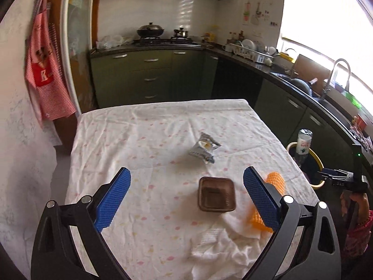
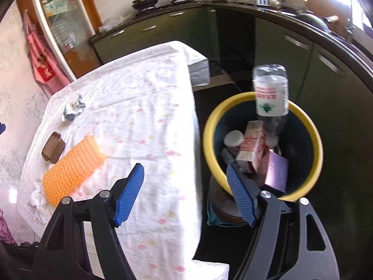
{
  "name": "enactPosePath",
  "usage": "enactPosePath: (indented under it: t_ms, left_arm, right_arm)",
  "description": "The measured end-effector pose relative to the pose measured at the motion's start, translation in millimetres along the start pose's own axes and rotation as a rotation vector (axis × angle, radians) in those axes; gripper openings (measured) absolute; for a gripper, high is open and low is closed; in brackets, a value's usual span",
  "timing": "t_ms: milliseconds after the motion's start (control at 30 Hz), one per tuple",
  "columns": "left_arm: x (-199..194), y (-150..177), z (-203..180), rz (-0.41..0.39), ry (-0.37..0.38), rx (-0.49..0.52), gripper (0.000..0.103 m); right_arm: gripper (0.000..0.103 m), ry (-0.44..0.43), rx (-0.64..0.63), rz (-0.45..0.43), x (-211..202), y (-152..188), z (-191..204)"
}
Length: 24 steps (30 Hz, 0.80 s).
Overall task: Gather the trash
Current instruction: 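Grasp the brown plastic tray with the right tool and lift it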
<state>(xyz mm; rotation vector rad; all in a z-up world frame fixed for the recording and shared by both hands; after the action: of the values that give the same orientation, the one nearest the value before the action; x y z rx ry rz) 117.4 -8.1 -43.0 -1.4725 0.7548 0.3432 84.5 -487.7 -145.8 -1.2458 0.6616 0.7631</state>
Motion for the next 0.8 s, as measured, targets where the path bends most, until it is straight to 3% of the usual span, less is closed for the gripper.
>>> enactPosePath:
  t_ms: [167,367,500,633,800]
  left_arm:
    - [-11,20,31,0.005,-0.034,-0.068,0.096]
    - [-20,33,38,0.007,-0.062,-0.071,0.096]
    - [-24,36,35,0.012,-0.059,-0.052,0.096]
    - [-22,39,28,0.029,-0.048,-0.027,0.096]
    - [-16,42,19,0.047,-0.027,0.003,0.096]
  right_arm:
    - [0.069,-0.099,-0.161,0.045,18,-10,67]
    - [0.069,-0.223,-0.364,0.096,35,-19,161]
    - [0.053,-0.252,-0.476,0.119,57,-29,213]
    - [0.045,-0.284,-0.563,0.163,81,-36,248]
    - [0.045,-0.302,-0.608,0.243,106,-34,265]
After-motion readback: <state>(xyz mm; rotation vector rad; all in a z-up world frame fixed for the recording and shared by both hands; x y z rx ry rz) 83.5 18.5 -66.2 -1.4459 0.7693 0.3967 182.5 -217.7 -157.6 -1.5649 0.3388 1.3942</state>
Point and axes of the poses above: each gripper's, at about its wrist camera, not at the fingertips, and x roughly the way its jaws point, z to its left, y to its underside, the point moved 3 cm from there along x, roughly the way its jaws point, and after that the axes turned 2 degrees about x, right-handed, at the moved point
